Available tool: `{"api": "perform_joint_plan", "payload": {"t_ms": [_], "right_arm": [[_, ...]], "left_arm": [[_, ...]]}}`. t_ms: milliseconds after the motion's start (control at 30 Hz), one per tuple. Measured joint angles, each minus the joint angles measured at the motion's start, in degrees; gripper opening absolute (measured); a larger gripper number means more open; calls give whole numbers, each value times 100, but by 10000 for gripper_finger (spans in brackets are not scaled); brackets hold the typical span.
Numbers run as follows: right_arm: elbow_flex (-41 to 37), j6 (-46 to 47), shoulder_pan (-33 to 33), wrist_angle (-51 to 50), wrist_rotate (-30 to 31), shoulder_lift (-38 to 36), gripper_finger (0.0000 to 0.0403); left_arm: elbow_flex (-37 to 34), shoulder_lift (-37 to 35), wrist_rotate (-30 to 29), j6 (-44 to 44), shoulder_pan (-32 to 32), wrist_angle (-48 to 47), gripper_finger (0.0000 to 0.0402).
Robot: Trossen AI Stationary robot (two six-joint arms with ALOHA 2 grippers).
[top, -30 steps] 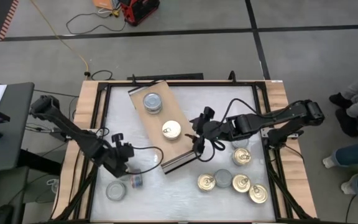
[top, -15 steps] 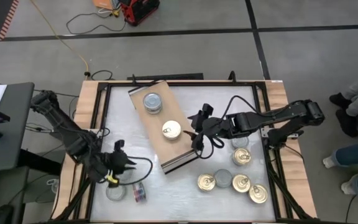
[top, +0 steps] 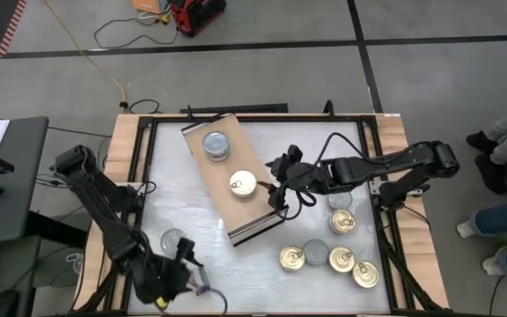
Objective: Stack canned seafood by type on shelf
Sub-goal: Stack the blue tuna can on top of the other blue tuna can on the shelf
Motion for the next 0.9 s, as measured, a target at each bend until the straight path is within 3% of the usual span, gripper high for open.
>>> {"api": "perform_joint_plan", "payload": {"t_ms": [133,333,633,900], "right_arm": [[0,194,-102,-1,0,0,301],[0,296,-50,-7,-150,0,301],[0,88,143,-5,-435,0,301],[0,90,133,-42,-437,0,301]], "left_arm": [[218,461,433,489,-8,181,336],[239,1064,563,802,11,191,318],[239,1141,506,1499,209,300,297],[239,1144,1538,2001,629,83,296]]}}
